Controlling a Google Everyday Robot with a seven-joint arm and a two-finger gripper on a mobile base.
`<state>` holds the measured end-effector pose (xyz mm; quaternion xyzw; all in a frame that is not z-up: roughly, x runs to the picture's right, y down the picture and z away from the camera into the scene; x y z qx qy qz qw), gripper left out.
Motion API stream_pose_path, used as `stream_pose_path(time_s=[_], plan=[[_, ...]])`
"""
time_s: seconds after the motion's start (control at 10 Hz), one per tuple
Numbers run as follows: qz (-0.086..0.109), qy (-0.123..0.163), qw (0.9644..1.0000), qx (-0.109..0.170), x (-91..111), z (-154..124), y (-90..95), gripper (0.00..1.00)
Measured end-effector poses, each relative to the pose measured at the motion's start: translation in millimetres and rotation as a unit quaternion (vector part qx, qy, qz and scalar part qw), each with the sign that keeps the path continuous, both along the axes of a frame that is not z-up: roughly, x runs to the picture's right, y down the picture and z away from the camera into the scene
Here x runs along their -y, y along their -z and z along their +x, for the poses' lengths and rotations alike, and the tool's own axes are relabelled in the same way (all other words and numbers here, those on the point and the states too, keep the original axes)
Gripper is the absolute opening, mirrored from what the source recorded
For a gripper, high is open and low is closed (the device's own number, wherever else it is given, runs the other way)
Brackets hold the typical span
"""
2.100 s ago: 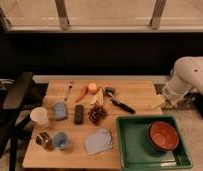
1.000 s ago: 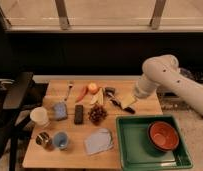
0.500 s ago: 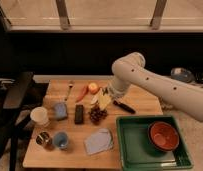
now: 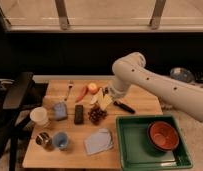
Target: Place sponge in plastic cup
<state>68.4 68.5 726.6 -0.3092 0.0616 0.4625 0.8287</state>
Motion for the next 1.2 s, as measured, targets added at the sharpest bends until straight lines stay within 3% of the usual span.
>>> stream_pose_path(time_s=[0.2,0.4,0.7,1.2], plan=[[0.012,0.007,0.9999,-0.002,4.4,-7.4,-7.4,0.78],[0.019,0.008,0.9998,0.006,9.0,-32.7,-18.0,0.78],[0.023,0.015,0.9991,0.032,17.5,-96.3,-39.5,0.78],[0.004,0.051,0.9954,0.081,16.5,-187.9,-75.6,0.78]])
